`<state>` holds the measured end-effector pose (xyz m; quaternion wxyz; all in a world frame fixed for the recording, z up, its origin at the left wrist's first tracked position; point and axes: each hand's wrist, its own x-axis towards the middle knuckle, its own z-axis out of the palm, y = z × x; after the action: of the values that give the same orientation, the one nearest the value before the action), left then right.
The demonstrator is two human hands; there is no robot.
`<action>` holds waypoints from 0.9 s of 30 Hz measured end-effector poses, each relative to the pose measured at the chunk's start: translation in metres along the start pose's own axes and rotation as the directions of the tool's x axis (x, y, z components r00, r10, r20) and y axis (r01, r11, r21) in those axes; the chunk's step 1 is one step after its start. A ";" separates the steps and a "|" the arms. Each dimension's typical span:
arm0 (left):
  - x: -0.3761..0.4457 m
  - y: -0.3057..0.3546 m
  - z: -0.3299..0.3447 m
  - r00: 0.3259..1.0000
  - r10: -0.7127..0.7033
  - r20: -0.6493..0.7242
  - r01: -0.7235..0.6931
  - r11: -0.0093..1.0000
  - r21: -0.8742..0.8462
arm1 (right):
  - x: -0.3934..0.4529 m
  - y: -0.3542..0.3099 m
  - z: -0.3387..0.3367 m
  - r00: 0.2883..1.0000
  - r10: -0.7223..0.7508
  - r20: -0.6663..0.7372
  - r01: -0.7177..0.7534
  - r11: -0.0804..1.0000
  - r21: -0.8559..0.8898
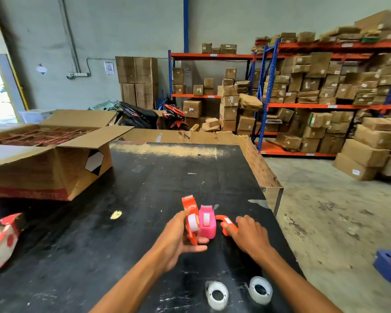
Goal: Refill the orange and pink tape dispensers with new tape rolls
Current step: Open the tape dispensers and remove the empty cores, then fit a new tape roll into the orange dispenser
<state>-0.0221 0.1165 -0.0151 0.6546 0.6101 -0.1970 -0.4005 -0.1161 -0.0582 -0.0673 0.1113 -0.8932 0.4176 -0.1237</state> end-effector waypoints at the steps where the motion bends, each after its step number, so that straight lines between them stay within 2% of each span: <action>1: -0.003 -0.002 -0.001 0.999 -0.011 0.035 0.011 1.000 -0.001 | -0.007 -0.002 -0.009 0.999 -0.023 -0.037 0.026 0.996 0.088; 2: -0.005 -0.005 0.000 0.998 -0.030 0.064 0.030 1.000 -0.003 | -0.017 -0.004 -0.019 0.997 -0.057 -0.054 0.069 0.966 0.248; 3: -0.009 -0.007 0.000 0.996 -0.043 0.084 0.043 0.999 0.001 | -0.028 -0.008 -0.030 0.994 -0.105 -0.039 0.111 0.893 0.436; 5: -0.016 -0.013 0.006 0.990 -0.058 0.128 0.058 0.998 0.005 | -0.059 -0.014 -0.051 0.973 -0.227 0.026 0.143 0.693 0.707; 6: -0.019 -0.016 0.011 0.986 -0.062 0.154 0.063 0.998 -0.004 | -0.075 -0.015 -0.058 0.957 -0.284 0.064 0.137 0.632 0.763; 8: -0.027 -0.023 0.023 0.971 -0.084 0.223 0.097 0.994 -0.045 | -0.103 -0.014 -0.062 0.940 -0.327 0.100 0.127 0.604 0.787; 12: -0.043 -0.041 0.053 0.916 -0.131 0.379 0.158 0.987 -0.041 | -0.141 0.009 -0.068 0.982 -0.187 -0.001 0.113 0.588 0.801; 14: -0.047 -0.049 0.061 0.904 -0.139 0.404 0.163 0.986 -0.026 | -0.154 0.032 -0.068 0.999 -0.039 -0.032 0.049 0.634 0.772; 15: -0.047 -0.053 0.063 0.903 -0.134 0.407 0.158 0.987 -0.026 | -0.160 0.046 -0.068 0.999 0.025 -0.039 0.010 0.695 0.719; 16: -0.047 -0.055 0.063 0.905 -0.126 0.407 0.153 0.988 -0.034 | -0.165 0.058 -0.066 0.998 0.058 -0.023 -0.032 0.790 0.613; 18: -0.049 -0.060 0.060 0.904 -0.123 0.410 0.159 0.986 -0.054 | -0.178 0.077 -0.058 0.993 0.082 0.082 -0.102 0.952 0.289; 19: -0.052 -0.063 0.058 0.903 -0.122 0.412 0.159 0.986 -0.057 | -0.185 0.082 -0.053 0.987 0.092 0.135 -0.115 0.978 0.174; 21: -0.056 -0.066 0.051 0.913 -0.113 0.392 0.148 0.987 -0.060 | -0.189 0.082 -0.044 0.982 0.105 0.159 -0.120 0.989 0.090; 25: -0.064 -0.061 0.030 0.936 -0.065 0.345 0.091 0.994 -0.059 | -0.171 0.065 -0.040 0.995 0.095 -0.040 -0.095 0.995 0.019; 27: -0.067 -0.055 0.018 0.953 -0.010 0.303 0.036 0.996 -0.078 | -0.155 0.050 -0.036 1.000 0.024 -0.001 -0.024 1.000 -0.002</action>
<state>-0.0919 0.1596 -0.0488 0.6369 0.5162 -0.2708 -0.5045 -0.2596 0.0272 -0.0688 0.1116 -0.8882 0.4287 -0.1221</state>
